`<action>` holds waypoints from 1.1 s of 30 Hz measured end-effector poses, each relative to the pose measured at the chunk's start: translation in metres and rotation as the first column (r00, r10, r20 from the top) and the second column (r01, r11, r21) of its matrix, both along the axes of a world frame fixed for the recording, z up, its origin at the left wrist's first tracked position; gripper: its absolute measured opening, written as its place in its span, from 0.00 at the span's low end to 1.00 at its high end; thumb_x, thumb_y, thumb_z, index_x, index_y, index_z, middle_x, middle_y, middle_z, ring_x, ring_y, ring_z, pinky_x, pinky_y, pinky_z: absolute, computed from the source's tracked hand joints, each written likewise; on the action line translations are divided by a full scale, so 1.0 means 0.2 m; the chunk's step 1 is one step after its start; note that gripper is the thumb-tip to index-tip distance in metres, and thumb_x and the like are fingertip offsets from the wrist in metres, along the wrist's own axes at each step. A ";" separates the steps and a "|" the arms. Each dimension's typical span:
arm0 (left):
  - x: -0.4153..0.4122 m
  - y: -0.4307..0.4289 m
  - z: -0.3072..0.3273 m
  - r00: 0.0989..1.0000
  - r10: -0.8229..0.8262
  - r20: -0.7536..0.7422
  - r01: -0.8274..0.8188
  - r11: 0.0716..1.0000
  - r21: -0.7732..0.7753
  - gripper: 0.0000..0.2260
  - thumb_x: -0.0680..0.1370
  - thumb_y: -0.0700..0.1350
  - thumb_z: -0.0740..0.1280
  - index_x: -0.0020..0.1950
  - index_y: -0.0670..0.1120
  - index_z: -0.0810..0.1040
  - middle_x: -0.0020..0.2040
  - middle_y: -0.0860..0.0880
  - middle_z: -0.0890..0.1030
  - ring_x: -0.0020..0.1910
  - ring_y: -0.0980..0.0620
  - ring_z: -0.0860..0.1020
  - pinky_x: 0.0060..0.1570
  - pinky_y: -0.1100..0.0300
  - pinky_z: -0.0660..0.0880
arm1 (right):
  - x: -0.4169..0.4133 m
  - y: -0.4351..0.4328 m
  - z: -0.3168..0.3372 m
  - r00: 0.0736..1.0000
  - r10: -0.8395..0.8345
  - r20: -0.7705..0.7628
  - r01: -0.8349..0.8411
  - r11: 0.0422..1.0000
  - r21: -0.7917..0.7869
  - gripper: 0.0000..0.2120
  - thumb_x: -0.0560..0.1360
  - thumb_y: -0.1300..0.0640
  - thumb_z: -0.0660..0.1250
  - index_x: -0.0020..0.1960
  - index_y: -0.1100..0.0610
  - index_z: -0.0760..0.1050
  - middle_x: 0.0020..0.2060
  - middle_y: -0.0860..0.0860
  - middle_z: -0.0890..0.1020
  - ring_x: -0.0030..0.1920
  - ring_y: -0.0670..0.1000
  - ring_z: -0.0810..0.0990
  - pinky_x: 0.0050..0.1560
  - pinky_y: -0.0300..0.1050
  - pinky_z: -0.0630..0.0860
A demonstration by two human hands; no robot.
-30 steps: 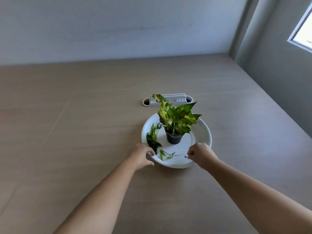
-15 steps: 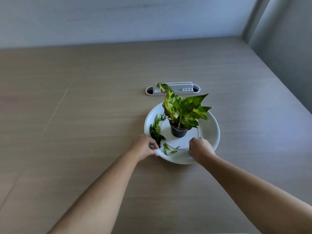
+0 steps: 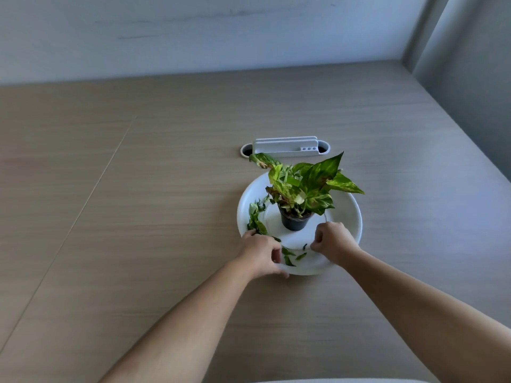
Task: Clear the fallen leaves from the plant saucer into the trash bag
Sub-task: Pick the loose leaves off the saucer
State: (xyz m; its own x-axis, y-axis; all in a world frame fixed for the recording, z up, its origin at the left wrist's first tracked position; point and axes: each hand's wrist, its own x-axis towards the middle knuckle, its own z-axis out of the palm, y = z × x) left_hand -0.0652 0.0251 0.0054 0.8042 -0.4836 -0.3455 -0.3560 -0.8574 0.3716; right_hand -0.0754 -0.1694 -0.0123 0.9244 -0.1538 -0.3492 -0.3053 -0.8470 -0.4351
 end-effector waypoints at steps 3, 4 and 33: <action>-0.03 -0.08 0.00 0.998 -0.026 -0.055 0.026 1.000 -0.008 0.17 0.64 0.62 0.75 0.41 0.50 0.80 0.44 0.53 0.84 0.47 0.52 0.80 0.47 0.59 0.73 | 0.01 -0.05 0.03 0.994 -0.059 0.088 0.050 0.993 0.107 0.17 0.64 0.65 0.69 0.26 0.52 0.64 0.33 0.54 0.76 0.35 0.53 0.72 0.27 0.40 0.64; -0.03 -0.09 0.00 0.995 -0.014 -0.096 0.012 1.000 -0.017 0.17 0.65 0.62 0.75 0.42 0.50 0.81 0.45 0.52 0.84 0.48 0.52 0.80 0.46 0.58 0.75 | 0.00 -0.06 0.04 0.994 -0.060 0.093 0.049 0.992 0.117 0.17 0.64 0.66 0.68 0.27 0.53 0.64 0.32 0.53 0.75 0.35 0.53 0.71 0.27 0.39 0.63; 0.16 -0.08 -0.08 1.000 0.013 0.021 -0.014 0.998 0.053 0.10 0.71 0.31 0.63 0.48 0.42 0.80 0.51 0.44 0.80 0.50 0.43 0.79 0.47 0.55 0.75 | -0.03 -0.01 -0.01 0.937 0.339 0.083 -0.342 0.940 0.023 0.14 0.74 0.66 0.60 0.52 0.55 0.81 0.51 0.52 0.84 0.50 0.52 0.80 0.52 0.45 0.77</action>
